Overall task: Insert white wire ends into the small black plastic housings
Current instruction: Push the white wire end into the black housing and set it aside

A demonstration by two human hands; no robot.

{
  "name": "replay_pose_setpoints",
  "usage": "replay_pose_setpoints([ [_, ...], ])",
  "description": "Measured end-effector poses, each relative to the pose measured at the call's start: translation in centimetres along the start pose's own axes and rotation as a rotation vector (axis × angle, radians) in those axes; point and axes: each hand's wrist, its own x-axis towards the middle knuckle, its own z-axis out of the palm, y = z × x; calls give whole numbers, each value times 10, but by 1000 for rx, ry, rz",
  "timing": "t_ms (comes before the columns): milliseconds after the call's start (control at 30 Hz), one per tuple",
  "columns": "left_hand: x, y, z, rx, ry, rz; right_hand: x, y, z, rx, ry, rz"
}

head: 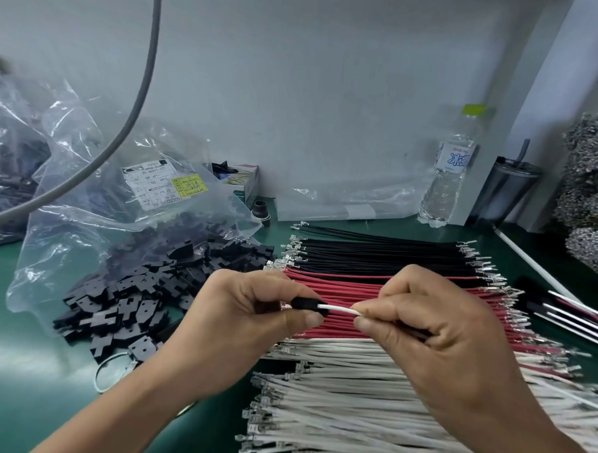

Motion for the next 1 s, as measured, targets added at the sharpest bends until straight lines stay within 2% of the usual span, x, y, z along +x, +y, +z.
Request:
replay_pose_setpoints([
  [400, -3, 1, 4, 115, -27, 40, -2, 0, 4, -24, -24, 7],
  [533, -1, 3, 2, 27, -19, 47, 2, -3, 3, -101, 18, -60],
  [633, 1, 7, -3, -127, 57, 12, 6, -2, 0, -213, 36, -61],
  [700, 2, 10, -12, -140, 151, -14, 6, 3, -3, -255, 9, -9],
  [800, 4, 14, -36, -40, 245, -46, 4, 8, -6, -328, 59, -14],
  [900, 8, 10, -61, 131, 429, -16, 9, 3, -10, -271, 124, -7],
  [967, 9, 2, -74, 405, 498, 32, 12, -4, -18, -254, 175, -29],
  [1000, 8, -4, -79, 597, 472, 57, 13, -8, -24, -268, 203, -60],
])
